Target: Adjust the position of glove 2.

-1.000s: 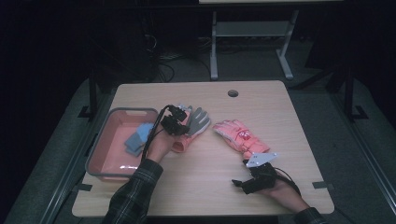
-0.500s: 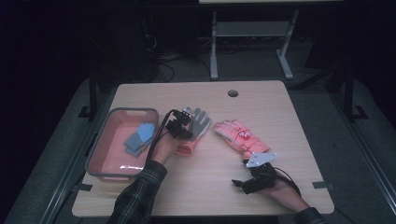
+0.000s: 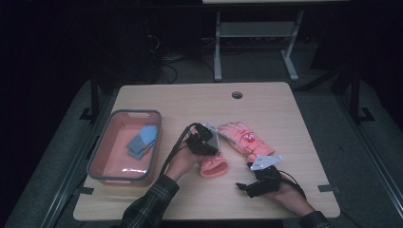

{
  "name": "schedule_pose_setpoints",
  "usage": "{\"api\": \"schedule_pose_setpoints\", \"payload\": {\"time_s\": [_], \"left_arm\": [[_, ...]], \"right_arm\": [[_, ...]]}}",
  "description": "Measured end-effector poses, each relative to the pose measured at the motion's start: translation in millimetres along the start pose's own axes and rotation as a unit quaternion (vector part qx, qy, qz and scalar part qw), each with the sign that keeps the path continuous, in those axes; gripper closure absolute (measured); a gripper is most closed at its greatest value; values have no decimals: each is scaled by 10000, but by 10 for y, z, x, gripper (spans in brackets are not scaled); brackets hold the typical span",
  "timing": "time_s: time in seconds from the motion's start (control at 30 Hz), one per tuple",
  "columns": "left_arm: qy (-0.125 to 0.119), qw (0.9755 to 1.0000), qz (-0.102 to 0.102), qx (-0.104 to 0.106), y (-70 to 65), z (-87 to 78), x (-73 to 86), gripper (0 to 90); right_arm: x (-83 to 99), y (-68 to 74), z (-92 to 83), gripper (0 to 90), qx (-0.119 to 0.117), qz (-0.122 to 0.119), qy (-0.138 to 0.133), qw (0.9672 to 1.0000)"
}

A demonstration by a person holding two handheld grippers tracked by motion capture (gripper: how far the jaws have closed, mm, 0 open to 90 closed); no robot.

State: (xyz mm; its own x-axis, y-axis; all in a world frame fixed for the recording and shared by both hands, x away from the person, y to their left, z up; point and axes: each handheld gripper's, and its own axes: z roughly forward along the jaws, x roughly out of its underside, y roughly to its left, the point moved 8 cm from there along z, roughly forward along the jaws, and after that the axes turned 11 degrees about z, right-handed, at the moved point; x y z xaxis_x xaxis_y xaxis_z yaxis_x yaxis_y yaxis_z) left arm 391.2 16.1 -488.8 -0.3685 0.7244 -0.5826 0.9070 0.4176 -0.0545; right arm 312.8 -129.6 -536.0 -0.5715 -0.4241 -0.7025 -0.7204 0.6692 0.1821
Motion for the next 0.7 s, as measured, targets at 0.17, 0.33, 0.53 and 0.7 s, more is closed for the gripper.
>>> {"api": "schedule_pose_setpoints", "payload": {"time_s": [0.17, 0.33, 0.53, 0.7], "left_arm": [[-259, 9993, 20, -251, 19, -181, -20, 896], [-217, 9980, -46, -586, 173, -289, 160, 896], [-112, 9996, -4, -270, 37, -184, 333, 896], [-201, 9998, 43, -64, -154, -165, 343, 896]], "right_arm": [[2, 2, -2, 130, -5, 6, 4, 10000], [1, 1, -2, 131, -3, -1, 0, 10000], [2, -2, -1, 130, 5, -14, 2, 10000], [2, -3, -2, 130, 1, -19, 1, 10000]]}}
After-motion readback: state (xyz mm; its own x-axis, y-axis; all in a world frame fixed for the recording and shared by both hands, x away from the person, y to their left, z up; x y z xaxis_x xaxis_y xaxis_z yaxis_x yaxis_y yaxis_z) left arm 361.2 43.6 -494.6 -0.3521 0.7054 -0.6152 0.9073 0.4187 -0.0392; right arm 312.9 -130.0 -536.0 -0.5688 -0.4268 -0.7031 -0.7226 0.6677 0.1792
